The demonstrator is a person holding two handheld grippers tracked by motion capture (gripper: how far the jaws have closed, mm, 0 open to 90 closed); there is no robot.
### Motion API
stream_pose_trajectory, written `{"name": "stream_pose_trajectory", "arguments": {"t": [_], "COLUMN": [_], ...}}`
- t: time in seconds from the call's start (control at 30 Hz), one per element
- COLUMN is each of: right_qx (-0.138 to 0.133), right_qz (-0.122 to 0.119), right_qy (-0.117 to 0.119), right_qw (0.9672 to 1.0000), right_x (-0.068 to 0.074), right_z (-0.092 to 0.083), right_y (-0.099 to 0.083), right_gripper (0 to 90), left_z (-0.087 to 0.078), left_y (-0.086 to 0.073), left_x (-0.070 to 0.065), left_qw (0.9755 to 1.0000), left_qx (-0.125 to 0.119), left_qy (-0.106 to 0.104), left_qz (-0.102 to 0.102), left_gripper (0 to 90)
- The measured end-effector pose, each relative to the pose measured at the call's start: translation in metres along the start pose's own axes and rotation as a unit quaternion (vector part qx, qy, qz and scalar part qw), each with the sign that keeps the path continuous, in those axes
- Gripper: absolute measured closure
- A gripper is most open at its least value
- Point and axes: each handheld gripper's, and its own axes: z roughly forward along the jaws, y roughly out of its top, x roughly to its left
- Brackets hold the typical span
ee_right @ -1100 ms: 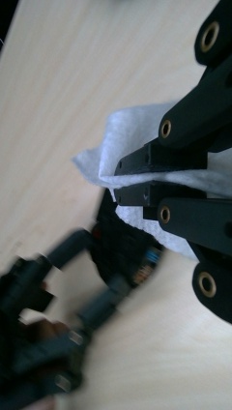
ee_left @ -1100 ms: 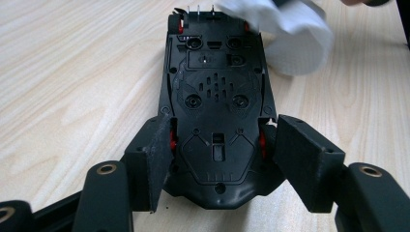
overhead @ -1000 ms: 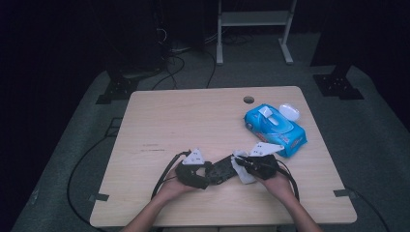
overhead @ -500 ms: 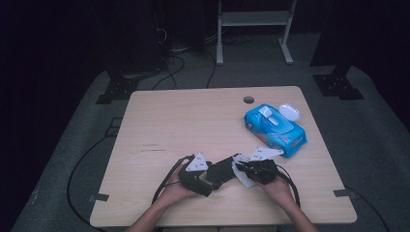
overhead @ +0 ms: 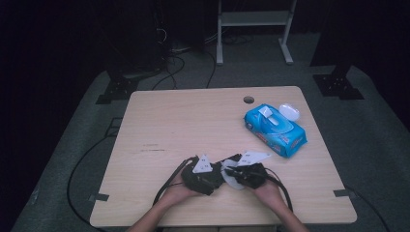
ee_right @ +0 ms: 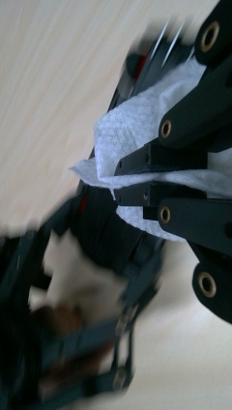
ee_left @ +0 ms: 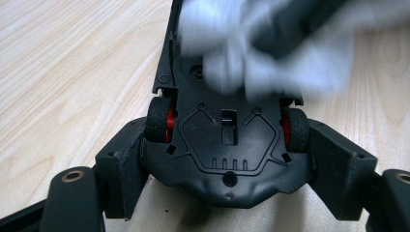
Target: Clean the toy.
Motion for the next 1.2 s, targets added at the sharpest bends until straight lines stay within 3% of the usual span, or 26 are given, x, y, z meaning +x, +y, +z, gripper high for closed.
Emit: {"name": "stream_pose_trajectory", "arguments": {"t": [0.07,0.13,0.2,0.3,0.33,0.4,0.47,0.53,0.6,0.67,0.73,0.8,0.9,0.97,1.1,1.2], "right_qx": [0.0,0.004,0.006,0.01,0.01,0.009,0.004,0.002,-0.002,0.002,0.005,0.007,0.002,-0.004,-0.008,-0.003], "right_qz": [-0.013,-0.034,-0.035,-0.042,-0.033,-0.023,-0.012,-0.009,-0.023,-0.043,-0.048,-0.045,-0.024,-0.018,-0.034,-0.05], "right_qy": [0.025,0.027,0.024,-0.021,-0.038,-0.048,-0.043,-0.02,0.012,0.024,0.018,-0.005,-0.023,-0.016,0.038,0.036], "right_qw": [0.9996,0.999,0.9991,0.9988,0.9987,0.9986,0.999,0.9998,0.9997,0.9988,0.9986,0.9989,0.9995,0.9997,0.9987,0.9981], "right_x": [0.011,0.019,0.017,0.005,-0.004,-0.01,-0.009,-0.001,0.011,0.02,0.018,0.011,-0.001,0.001,0.021,0.024], "right_z": [0.01,0.016,0.015,0.005,-0.003,-0.009,-0.011,-0.006,0.004,0.01,0.011,0.007,0.0,0.001,0.019,0.026], "right_y": [0.005,0.009,0.01,0.005,0.002,-0.002,-0.005,-0.004,-0.001,0.004,0.006,0.005,0.002,0.003,0.013,0.018], "right_gripper": [85.2,85.2,85.1,85.1,85.1,85.1,85.1,85.1,85.1,85.1,85.0,85.1,85.1,85.1,85.0,85.0], "left_z": [0.0,-0.001,-0.001,-0.002,-0.002,-0.002,-0.001,0.0,0.0,-0.001,-0.002,-0.002,-0.003,-0.003,-0.003,-0.003], "left_y": [0.0,-0.001,-0.002,-0.002,-0.002,-0.002,-0.001,-0.001,-0.001,-0.001,-0.002,-0.002,-0.001,0.0,0.001,0.0], "left_x": [-0.001,-0.001,0.0,0.002,0.002,0.002,0.003,0.002,0.001,0.002,0.003,0.003,0.003,0.002,0.0,-0.001], "left_qw": [1.0,1.0,1.0,1.0,1.0,1.0,1.0,1.0,1.0,1.0,1.0,0.9999,0.9999,0.9998,0.9999,0.9999], "left_qx": [0.002,0.0,-0.002,-0.003,-0.005,-0.004,-0.004,-0.005,-0.003,-0.005,-0.004,-0.008,-0.014,-0.018,-0.011,-0.01], "left_qy": [0.003,0.003,-0.001,-0.002,-0.003,-0.005,-0.003,-0.002,0.001,0.002,0.002,0.001,0.002,0.001,0.004,0.006], "left_qz": [0.006,0.006,0.002,0.002,-0.001,-0.001,0.0,-0.003,0.002,0.0,0.0,-0.005,-0.001,-0.004,0.007,0.008], "left_gripper": [23.8,23.9,23.9,23.9,23.9,23.9,23.9,23.9,23.9,23.9,23.9,23.9,23.9,23.9,24.0,23.9]}}
